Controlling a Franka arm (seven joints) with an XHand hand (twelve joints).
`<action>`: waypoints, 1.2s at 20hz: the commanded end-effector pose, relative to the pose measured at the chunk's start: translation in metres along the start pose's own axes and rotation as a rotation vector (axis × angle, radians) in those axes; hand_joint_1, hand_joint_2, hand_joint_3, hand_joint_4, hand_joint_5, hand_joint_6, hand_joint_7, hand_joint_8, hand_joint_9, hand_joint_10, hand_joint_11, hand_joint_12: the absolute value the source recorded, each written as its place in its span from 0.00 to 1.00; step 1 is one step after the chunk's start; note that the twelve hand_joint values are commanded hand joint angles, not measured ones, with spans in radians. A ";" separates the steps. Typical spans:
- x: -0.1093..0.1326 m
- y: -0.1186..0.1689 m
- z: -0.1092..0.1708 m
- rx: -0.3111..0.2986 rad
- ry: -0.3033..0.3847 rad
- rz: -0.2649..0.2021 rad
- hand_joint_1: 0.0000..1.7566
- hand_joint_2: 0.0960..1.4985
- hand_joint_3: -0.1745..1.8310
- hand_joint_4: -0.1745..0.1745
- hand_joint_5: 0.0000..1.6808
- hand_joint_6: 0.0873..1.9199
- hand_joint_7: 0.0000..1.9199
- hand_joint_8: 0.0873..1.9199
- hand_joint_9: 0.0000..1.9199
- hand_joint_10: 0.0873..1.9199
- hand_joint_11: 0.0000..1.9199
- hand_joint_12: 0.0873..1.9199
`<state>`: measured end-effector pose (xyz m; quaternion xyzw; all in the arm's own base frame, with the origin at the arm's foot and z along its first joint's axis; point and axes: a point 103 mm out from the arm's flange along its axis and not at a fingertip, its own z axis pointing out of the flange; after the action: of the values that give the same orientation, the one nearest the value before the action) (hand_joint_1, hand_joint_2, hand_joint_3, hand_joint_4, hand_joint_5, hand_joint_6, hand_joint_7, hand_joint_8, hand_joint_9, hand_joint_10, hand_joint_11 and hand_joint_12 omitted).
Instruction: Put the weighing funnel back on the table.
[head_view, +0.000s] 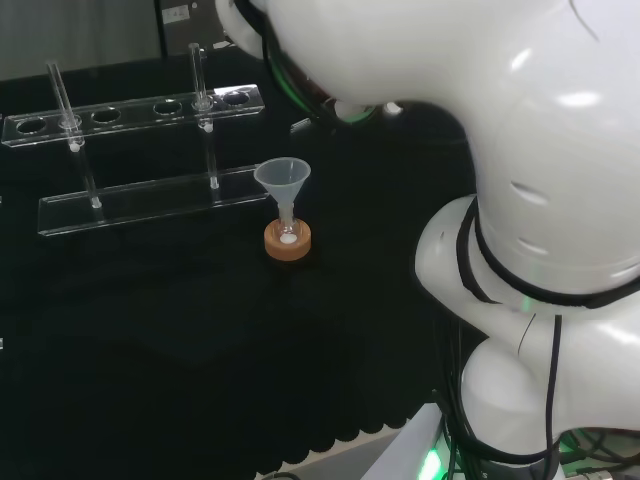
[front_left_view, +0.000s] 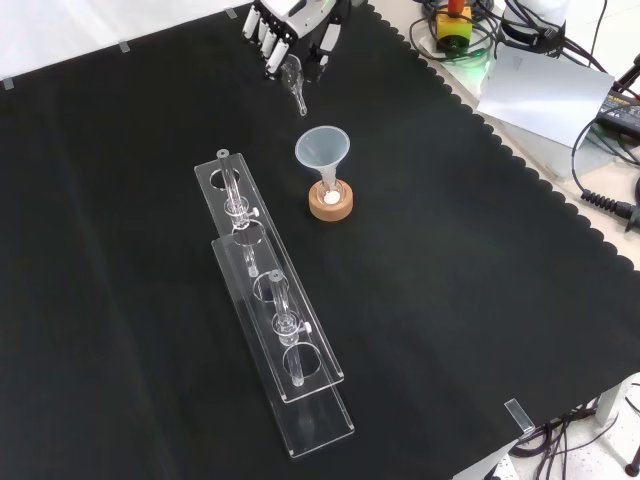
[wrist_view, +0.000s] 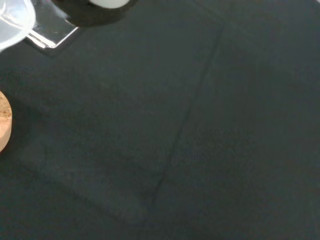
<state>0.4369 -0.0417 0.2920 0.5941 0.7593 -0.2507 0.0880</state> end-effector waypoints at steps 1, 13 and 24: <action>-0.014 0.003 0.018 -0.001 0.067 0.023 0.59 0.63 0.20 1.00 0.63 0.46 0.62 0.18 0.71 0.00 0.51 0.46; -0.042 0.017 0.065 0.026 0.174 0.082 0.59 0.62 0.20 1.00 0.63 0.46 0.62 0.18 0.71 0.00 0.51 0.45; -0.042 0.041 0.114 0.059 0.216 0.075 0.59 0.62 0.21 1.00 0.63 0.46 0.62 0.18 0.71 0.00 0.51 0.45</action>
<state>0.4530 -0.0933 0.2732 0.6445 0.7457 -0.1677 0.0224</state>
